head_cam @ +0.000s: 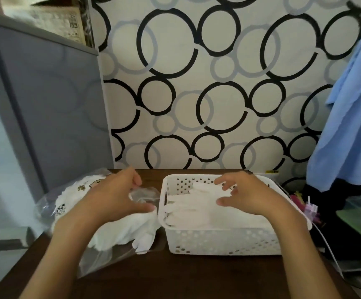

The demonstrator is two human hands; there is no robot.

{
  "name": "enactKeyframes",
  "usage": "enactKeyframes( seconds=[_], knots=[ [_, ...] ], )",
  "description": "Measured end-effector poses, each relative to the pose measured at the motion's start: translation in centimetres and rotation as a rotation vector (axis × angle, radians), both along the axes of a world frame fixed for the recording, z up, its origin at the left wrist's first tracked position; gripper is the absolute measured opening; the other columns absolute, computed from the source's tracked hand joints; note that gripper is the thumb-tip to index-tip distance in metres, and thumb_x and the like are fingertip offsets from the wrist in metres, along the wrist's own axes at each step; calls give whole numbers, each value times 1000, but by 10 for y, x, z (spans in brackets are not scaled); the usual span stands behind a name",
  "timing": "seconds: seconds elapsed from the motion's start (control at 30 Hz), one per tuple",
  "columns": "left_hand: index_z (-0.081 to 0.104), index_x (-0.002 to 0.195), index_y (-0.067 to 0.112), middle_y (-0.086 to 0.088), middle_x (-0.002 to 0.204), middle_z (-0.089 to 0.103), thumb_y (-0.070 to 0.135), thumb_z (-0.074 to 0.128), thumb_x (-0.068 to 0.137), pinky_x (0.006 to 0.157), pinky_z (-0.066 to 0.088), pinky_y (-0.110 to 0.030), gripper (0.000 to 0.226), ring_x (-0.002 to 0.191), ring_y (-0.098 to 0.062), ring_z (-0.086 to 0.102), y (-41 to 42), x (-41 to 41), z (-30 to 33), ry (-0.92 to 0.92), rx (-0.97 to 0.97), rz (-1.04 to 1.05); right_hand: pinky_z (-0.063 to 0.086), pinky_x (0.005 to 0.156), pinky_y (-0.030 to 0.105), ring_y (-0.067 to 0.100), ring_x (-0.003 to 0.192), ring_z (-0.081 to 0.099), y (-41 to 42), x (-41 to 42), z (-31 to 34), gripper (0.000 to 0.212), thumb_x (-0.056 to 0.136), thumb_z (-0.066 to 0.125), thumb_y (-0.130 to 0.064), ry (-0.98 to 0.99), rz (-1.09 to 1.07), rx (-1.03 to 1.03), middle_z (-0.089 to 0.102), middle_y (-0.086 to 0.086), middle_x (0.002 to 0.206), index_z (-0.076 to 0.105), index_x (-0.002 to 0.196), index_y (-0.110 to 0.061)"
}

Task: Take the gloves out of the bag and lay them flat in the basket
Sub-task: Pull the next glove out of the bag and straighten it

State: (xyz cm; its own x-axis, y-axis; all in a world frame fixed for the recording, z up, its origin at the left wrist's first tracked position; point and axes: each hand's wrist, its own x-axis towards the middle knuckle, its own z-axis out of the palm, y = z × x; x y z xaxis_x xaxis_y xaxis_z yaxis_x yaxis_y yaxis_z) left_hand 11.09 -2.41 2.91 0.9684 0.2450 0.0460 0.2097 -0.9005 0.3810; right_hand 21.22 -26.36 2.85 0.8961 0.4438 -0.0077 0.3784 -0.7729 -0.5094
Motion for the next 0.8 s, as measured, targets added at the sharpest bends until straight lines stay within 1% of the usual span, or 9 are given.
enactKeyframes(
  seconds=[0.03, 0.1, 0.17, 0.23, 0.4, 0.53, 0.63, 0.7, 0.8],
  knots=[
    [42, 107, 31, 15, 107, 49, 51, 75, 72, 90, 48, -33, 52, 101, -10, 53, 9, -6, -4, 95, 52, 49, 48, 85, 29, 8, 99, 56, 13, -10, 3, 44, 80, 74, -32, -31, 42, 9, 59, -13, 111, 57, 121, -35],
    [44, 105, 30, 13, 110, 52, 45, 73, 78, 95, 46, -36, 43, 105, -14, 53, 20, -4, -16, 216, 83, 106, 50, 85, 30, 4, 95, 57, 37, -31, 6, 36, 81, 72, -33, -113, 129, 34, 60, -17, 101, 61, 115, -38],
    [47, 93, 33, 5, 115, 58, 29, 66, 85, 95, 46, -37, 21, 107, -18, 55, 31, -1, -25, 174, 66, 146, 48, 80, 23, 1, 91, 56, 62, -52, 6, 26, 84, 69, -33, -206, 213, 46, 63, -17, 98, 65, 109, -37],
    [47, 79, 34, 3, 114, 61, 15, 61, 86, 94, 48, -38, 24, 105, -20, 57, 41, 1, -29, 108, 36, 171, 44, 76, 19, 2, 92, 55, 83, -66, -2, 21, 87, 64, -33, -304, 247, 20, 64, -16, 101, 67, 108, -36],
    [54, 67, 29, 1, 102, 67, 3, 63, 84, 83, 53, -29, 32, 95, -18, 63, 63, -10, -21, 60, -41, 124, 34, 97, 33, 18, 113, 49, 129, -75, -22, 26, 91, 61, -30, -469, 274, -183, 63, -3, 117, 65, 117, -30],
    [59, 67, 30, 3, 97, 67, 4, 65, 84, 68, 51, -21, 32, 86, -17, 64, 71, -21, -8, 33, -135, 28, 41, 87, 32, 23, 109, 57, 147, -77, -29, 33, 89, 65, -28, -481, 258, -274, 61, 3, 120, 59, 121, -25],
    [62, 68, 34, 4, 95, 69, 5, 66, 85, 74, 55, -25, 33, 87, -18, 66, 74, -27, -4, 47, -134, 2, 40, 78, 31, 24, 106, 60, 156, -72, -38, 29, 91, 61, -19, -561, 296, -373, 62, 4, 117, 60, 120, -22],
    [62, 69, 33, 5, 97, 69, 6, 66, 85, 74, 55, -28, 32, 84, -16, 65, 74, -28, -1, 54, -146, -5, 40, 74, 31, 24, 100, 61, 157, -68, -41, 23, 94, 56, -20, -555, 325, -342, 64, 4, 112, 63, 115, -23],
    [64, 68, 39, 11, 95, 71, 9, 69, 83, 80, 52, -27, 34, 88, -8, 63, 74, -27, -1, 63, -112, -27, 42, 74, 28, 17, 94, 60, 155, -63, -35, 16, 91, 60, -29, -382, 332, -172, 65, -5, 104, 71, 103, -29]
  ],
)
